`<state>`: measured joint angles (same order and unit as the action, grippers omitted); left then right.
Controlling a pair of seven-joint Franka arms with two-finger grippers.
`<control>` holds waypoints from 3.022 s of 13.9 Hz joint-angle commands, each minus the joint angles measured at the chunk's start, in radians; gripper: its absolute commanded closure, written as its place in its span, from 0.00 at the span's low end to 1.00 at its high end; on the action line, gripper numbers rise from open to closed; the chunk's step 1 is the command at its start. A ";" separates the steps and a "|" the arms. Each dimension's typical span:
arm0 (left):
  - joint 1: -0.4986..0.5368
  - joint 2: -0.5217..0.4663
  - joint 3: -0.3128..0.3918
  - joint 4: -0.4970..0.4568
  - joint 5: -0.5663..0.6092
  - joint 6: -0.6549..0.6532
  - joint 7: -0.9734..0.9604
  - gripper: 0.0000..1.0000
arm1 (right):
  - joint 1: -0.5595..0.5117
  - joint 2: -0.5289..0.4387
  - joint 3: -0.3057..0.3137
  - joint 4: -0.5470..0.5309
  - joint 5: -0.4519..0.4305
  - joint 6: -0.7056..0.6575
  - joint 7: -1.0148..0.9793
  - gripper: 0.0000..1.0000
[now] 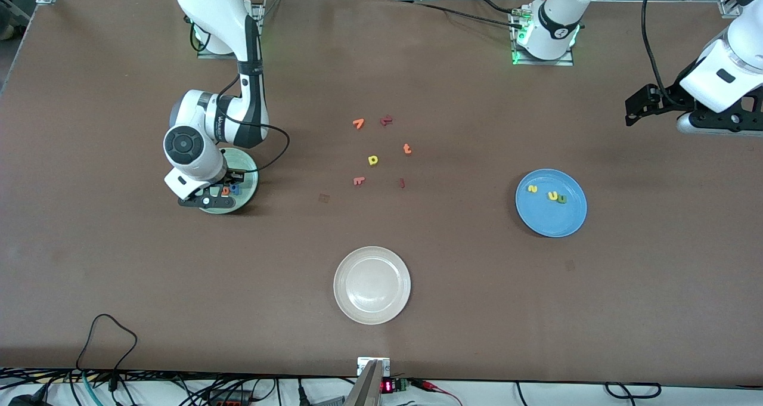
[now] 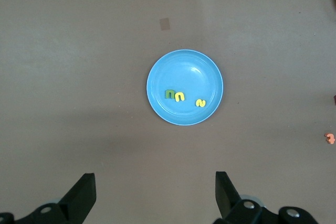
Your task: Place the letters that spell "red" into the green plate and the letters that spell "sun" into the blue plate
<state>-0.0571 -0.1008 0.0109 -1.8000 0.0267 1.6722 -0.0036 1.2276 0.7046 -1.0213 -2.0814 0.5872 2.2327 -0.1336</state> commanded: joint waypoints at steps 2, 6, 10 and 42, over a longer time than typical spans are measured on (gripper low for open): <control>-0.021 -0.013 0.011 0.010 -0.021 -0.012 0.022 0.00 | 0.070 -0.045 -0.106 0.012 0.043 -0.063 -0.009 0.00; -0.021 -0.011 0.011 0.013 -0.021 -0.031 0.022 0.00 | 0.159 -0.045 -0.226 0.069 0.049 -0.109 -0.014 0.00; -0.029 0.015 0.011 0.065 -0.034 -0.068 0.022 0.00 | 0.147 -0.042 -0.272 0.211 0.049 -0.235 -0.014 0.00; -0.030 0.042 -0.005 0.125 -0.044 -0.135 0.025 0.00 | -1.243 -0.744 0.951 0.352 -0.612 -0.542 0.065 0.00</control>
<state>-0.0861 -0.0873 0.0006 -1.7202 0.0105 1.5645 0.0003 -0.0123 0.0553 -0.0726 -1.6026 -0.0084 1.6345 -0.0820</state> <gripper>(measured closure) 0.000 0.000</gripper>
